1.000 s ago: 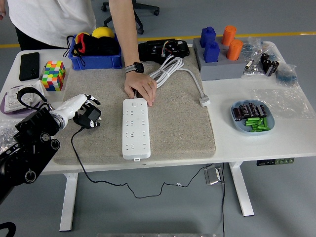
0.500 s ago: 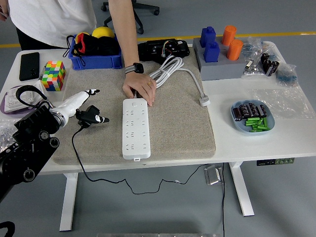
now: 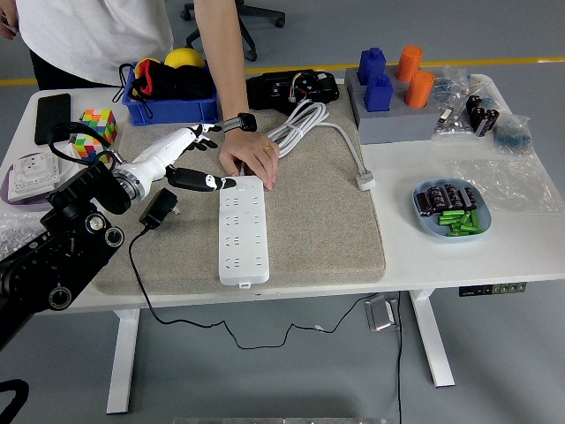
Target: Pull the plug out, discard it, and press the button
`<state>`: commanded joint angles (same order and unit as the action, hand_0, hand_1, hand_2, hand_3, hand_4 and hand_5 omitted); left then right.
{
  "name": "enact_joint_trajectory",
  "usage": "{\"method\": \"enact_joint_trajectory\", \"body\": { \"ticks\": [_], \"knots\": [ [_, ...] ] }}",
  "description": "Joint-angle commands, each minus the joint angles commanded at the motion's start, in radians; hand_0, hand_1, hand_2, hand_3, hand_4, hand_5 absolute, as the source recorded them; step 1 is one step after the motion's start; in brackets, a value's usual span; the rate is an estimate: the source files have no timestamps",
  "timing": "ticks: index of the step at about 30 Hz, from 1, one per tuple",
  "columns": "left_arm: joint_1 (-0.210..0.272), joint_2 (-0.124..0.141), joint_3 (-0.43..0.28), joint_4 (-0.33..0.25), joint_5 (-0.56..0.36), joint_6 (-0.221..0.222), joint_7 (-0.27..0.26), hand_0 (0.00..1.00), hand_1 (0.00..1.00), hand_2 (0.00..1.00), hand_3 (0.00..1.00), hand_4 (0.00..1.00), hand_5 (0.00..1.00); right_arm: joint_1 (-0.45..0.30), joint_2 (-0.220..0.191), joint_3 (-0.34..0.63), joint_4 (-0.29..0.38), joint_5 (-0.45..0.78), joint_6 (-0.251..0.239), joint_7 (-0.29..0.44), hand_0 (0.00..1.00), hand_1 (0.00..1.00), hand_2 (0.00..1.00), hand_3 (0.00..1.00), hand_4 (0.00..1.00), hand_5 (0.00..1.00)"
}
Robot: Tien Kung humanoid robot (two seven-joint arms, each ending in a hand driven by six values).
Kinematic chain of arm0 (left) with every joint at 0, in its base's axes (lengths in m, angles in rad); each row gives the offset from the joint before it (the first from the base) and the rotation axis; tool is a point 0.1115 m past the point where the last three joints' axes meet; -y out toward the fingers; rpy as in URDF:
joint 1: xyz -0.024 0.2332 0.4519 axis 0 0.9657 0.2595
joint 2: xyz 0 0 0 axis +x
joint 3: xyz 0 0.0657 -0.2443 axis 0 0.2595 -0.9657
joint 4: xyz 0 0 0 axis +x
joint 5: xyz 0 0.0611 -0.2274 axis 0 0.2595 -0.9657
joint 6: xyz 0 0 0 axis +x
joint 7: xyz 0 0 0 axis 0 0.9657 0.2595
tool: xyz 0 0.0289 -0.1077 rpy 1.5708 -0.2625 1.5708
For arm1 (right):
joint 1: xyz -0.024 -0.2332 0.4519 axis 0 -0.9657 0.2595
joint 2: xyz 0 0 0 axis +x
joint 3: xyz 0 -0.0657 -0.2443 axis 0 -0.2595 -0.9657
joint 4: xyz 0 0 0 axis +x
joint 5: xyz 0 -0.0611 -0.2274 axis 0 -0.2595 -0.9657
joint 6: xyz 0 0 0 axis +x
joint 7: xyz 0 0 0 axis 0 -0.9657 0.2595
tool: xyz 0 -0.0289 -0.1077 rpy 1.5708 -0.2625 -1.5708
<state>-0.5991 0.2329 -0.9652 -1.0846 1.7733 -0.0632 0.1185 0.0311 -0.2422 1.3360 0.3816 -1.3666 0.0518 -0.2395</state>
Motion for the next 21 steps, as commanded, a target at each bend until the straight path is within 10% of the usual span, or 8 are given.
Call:
{"method": "enact_joint_trajectory", "body": {
  "ticks": [1,6,7,21],
  "knots": [
    [-0.007,-0.001,0.010,0.007,-0.001,0.001,-0.001,0.144,0.165,0.174,0.705,0.394,0.002,0.000,0.000,-0.001,0.000,0.000,0.000,0.000,0.754,0.705,0.711,0.728,0.769,0.656],
    [-0.068,-0.015,0.099,0.059,-0.022,-0.014,0.027,0.144,0.165,0.174,0.705,0.394,0.002,-0.002,-0.001,-0.006,-0.001,0.001,0.000,0.000,0.754,0.705,0.711,0.728,0.769,0.656],
    [-0.077,-0.019,0.112,0.066,-0.026,-0.023,0.041,0.074,0.046,0.127,0.656,0.117,0.002,-0.002,-0.001,-0.007,-0.001,0.002,0.001,0.000,0.753,0.704,0.711,0.728,0.769,0.656],
    [-0.144,-0.063,0.240,0.145,0.001,-0.084,0.154,0.059,0.021,0.097,0.666,0.002,0.002,-0.008,0.002,-0.003,-0.002,0.000,0.001,-0.001,0.752,0.704,0.711,0.728,0.769,0.656]
  ]
}}
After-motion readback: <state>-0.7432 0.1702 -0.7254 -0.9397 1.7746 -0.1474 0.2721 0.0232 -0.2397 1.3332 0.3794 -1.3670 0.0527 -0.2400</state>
